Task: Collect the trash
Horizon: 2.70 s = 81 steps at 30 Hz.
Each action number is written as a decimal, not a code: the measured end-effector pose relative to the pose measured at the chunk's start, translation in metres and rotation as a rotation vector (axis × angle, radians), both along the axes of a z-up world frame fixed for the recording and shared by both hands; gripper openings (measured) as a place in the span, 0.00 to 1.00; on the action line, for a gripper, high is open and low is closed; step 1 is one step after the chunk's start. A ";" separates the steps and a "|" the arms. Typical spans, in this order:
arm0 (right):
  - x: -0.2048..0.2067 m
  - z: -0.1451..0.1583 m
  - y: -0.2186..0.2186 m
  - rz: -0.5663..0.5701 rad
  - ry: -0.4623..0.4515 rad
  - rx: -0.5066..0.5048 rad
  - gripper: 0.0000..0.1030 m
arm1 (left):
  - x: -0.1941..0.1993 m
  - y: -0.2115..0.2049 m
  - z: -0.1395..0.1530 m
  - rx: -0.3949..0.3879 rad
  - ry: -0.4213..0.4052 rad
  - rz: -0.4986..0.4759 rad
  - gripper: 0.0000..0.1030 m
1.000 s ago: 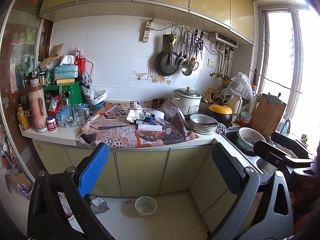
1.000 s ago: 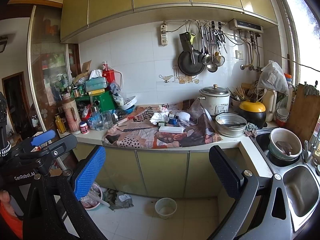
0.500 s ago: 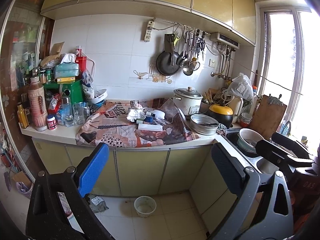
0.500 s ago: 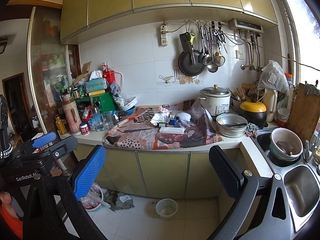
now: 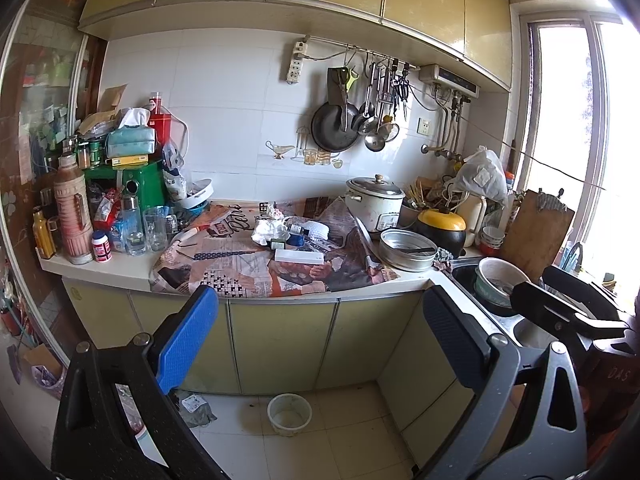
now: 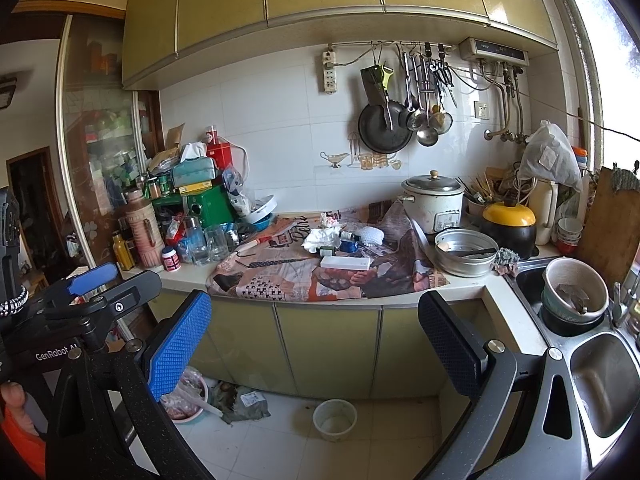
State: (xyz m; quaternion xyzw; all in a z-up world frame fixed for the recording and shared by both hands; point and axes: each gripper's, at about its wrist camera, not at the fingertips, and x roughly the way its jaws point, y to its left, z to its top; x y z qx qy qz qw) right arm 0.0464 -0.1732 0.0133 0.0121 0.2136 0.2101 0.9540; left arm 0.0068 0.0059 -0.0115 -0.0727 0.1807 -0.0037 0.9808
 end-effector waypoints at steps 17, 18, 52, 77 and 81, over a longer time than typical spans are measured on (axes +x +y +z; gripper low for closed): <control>0.019 -0.006 -0.005 0.023 0.021 0.021 1.00 | 0.024 -0.007 0.004 0.000 0.015 0.020 1.00; 0.021 -0.007 -0.006 0.024 0.022 0.021 1.00 | 0.026 -0.007 0.003 -0.001 0.015 0.023 1.00; 0.244 -0.037 0.054 -0.123 0.110 0.008 1.00 | 0.324 0.121 -0.027 -0.020 0.132 0.049 1.00; 0.520 -0.126 0.087 0.115 0.353 -0.051 0.92 | 0.605 0.139 -0.141 -0.107 0.495 0.196 1.00; 0.571 -0.152 0.103 0.233 0.417 -0.077 0.78 | 0.641 0.136 -0.163 -0.118 0.544 0.235 0.94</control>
